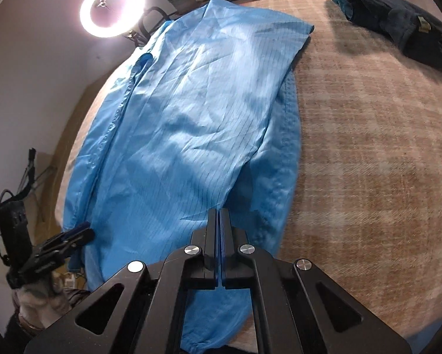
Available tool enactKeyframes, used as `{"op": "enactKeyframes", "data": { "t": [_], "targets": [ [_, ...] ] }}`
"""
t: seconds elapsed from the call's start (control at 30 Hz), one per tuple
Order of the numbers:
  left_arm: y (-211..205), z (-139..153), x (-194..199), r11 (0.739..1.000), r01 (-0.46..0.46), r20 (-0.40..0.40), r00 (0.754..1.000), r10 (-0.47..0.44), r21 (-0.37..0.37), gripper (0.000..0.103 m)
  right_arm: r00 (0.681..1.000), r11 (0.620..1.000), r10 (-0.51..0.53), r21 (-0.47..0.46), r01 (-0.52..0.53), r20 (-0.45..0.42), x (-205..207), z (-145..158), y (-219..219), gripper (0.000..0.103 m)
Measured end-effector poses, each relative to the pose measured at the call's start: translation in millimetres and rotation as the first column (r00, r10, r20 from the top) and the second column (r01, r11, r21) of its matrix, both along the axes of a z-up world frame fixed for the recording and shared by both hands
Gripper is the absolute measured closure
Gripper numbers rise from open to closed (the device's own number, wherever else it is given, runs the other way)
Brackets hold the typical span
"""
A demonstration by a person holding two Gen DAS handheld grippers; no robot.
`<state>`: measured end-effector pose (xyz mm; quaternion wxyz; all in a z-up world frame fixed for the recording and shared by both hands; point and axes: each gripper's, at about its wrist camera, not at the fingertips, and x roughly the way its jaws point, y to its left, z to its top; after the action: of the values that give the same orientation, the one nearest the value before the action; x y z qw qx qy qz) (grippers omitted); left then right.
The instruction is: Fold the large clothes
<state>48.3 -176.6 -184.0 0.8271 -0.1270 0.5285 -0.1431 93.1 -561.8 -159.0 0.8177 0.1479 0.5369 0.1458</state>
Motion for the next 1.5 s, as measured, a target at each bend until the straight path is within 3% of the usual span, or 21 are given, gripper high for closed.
{"op": "enactKeyframes", "data": {
  "t": [0.13,0.27,0.37,0.5,0.63,0.77,0.93,1.03,1.1,1.23,1.3,1.33,1.37,1.43,1.5],
  "targets": [
    [-9,5,-15,0.996,0.062,0.005,0.998,-0.062,-0.057,0.061,0.999,0.998,-0.019,-0.054,0.021,0.03,8,2,-5,0.102],
    [-34,4,-28,0.99,0.13,0.043,0.99,-0.132,0.05,0.061,1.0,0.996,-0.004,-0.086,0.004,-0.003,10,-5,-7,0.102],
    [-36,8,-36,0.989,0.125,0.07,0.989,-0.131,0.083,0.061,0.999,0.999,0.019,-0.026,-0.02,-0.04,3,-9,-9,0.102],
    [-34,34,-57,0.993,0.1,0.165,0.98,-0.11,0.069,0.061,1.0,0.999,0.009,0.044,-0.009,-0.016,-18,4,-19,0.096],
    [-60,54,-69,0.983,0.178,0.249,0.951,-0.182,0.04,0.061,1.0,0.993,-0.015,0.117,0.014,0.007,-30,11,-32,0.089],
    [-114,42,-61,0.947,0.322,0.205,0.926,-0.316,0.003,0.061,0.998,0.988,-0.068,0.142,0.067,0.006,-29,12,-41,0.089],
    [-158,11,-52,0.921,0.385,0.15,0.909,-0.389,0.054,0.061,0.994,0.985,-0.094,0.15,0.086,0.052,-42,27,-57,0.089],
    [-163,-6,-59,0.911,0.412,0.113,0.905,-0.41,0.011,0.061,0.992,0.985,-0.102,0.147,0.092,0.067,-44,29,-63,0.089],
    [-165,-4,-68,0.897,0.441,0.127,0.889,-0.44,0.025,0.061,0.992,0.982,-0.112,0.159,0.1,0.066,-46,28,-69,0.089],
    [-171,6,-79,0.889,0.457,0.135,0.881,-0.453,-0.001,0.061,0.989,0.976,-0.137,0.179,0.125,0.059,-45,26,-81,0.089],
    [-177,11,-84,0.893,0.449,0.158,0.88,-0.448,0.032,0.06,0.987,0.97,-0.151,0.203,0.137,0.059,-44,26,-88,0.089],
    [-182,12,-87,0.892,0.45,0.168,0.877,-0.451,0.05,0.057,0.986,0.966,-0.158,0.215,0.142,0.059,-44,27,-91,0.087],
    [-189,12,-89,0.889,0.452,0.174,0.872,-0.458,0.075,0.047,0.983,0.96,-0.173,0.231,0.156,0.056,-44,27,-94,0.083],
    [-206,9,-92,0.879,0.455,0.176,0.862,-0.476,0.144,0.043,0.975,0.944,-0.21,0.273,0.185,0.066,-47,29,-105,0.052],
    [-218,2,-93,0.869,0.448,0.162,0.861,-0.482,0.208,0.043,0.969,0.931,-0.236,0.304,0.203,0.076,-48,31,-113,0.047]
  ]
}}
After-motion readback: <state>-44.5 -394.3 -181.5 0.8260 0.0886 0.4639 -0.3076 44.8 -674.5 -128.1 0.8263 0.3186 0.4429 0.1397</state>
